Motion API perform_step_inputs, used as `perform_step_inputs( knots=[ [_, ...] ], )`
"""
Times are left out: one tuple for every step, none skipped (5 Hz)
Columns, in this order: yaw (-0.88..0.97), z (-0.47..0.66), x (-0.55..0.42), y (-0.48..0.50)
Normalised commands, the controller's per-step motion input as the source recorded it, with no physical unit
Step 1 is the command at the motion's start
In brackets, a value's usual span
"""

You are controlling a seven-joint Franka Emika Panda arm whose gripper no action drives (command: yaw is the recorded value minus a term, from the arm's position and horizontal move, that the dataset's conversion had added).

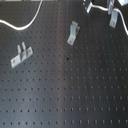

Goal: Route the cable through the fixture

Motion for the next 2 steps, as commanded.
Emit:
perform_step_inputs(
  knots=[
    [-0.17, 0.51, -0.054, 0.180],
    [0.00, 0.45, -0.104, 0.046]
  ],
)
